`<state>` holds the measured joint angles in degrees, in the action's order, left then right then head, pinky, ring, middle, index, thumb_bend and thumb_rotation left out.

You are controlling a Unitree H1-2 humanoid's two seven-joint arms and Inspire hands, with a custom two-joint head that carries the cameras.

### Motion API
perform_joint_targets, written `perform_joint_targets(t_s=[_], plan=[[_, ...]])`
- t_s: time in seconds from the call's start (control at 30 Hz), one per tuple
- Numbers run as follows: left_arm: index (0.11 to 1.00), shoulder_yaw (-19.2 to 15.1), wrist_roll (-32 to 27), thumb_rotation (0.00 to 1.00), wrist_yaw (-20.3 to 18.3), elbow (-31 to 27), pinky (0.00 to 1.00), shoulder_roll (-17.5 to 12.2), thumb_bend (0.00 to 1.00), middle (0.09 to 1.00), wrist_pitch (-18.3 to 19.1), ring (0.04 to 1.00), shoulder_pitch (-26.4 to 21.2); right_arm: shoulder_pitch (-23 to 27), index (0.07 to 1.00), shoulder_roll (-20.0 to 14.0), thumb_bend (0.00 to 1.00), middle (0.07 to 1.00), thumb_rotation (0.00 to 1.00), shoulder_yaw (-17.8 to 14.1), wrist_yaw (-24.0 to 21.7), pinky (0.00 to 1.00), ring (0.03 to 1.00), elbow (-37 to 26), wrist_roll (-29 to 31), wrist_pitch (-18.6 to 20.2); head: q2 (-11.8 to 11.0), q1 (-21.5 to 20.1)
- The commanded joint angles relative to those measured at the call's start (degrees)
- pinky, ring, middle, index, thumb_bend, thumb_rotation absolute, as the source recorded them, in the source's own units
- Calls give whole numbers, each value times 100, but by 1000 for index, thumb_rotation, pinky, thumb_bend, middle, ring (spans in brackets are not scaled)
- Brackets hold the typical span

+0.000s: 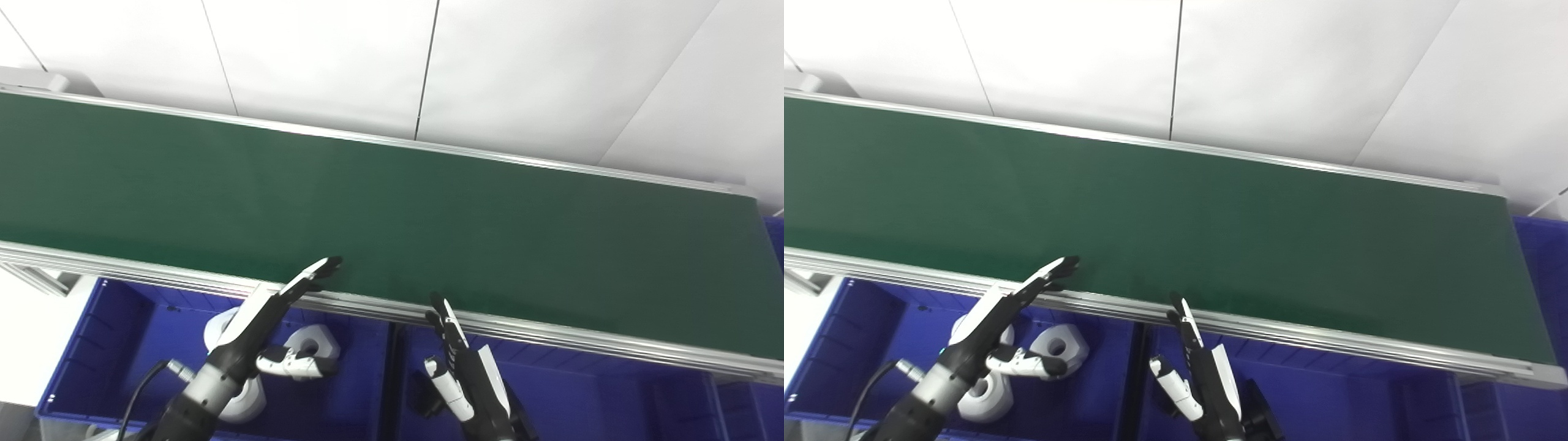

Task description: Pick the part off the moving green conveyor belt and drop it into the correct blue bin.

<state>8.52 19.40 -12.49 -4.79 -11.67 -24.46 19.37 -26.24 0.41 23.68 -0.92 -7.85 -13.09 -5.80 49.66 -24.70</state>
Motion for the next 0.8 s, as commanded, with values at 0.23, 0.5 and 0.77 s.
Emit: perform_joint_targets(t_s=[0.23, 0.5, 0.77], plan=[[974, 222, 88, 740, 46, -387, 867, -35, 885, 957, 163, 933, -14, 129, 993, 468, 880, 1000, 974, 261, 85, 985, 997, -134, -89, -206, 392, -325], [989, 261, -330, 757, -119, -398, 900, -255, 893, 972, 254, 954, -199, 308, 989, 680, 877, 1000, 978, 315, 167, 986, 994, 22, -187, -53, 389, -1570], [987, 284, -719, 741, -184, -344, 900, -420, 882, 970, 231, 955, -291, 355, 997, 774, 879, 1000, 1000, 385, 232, 982, 986, -47, -338, 140, 496, -1617]])
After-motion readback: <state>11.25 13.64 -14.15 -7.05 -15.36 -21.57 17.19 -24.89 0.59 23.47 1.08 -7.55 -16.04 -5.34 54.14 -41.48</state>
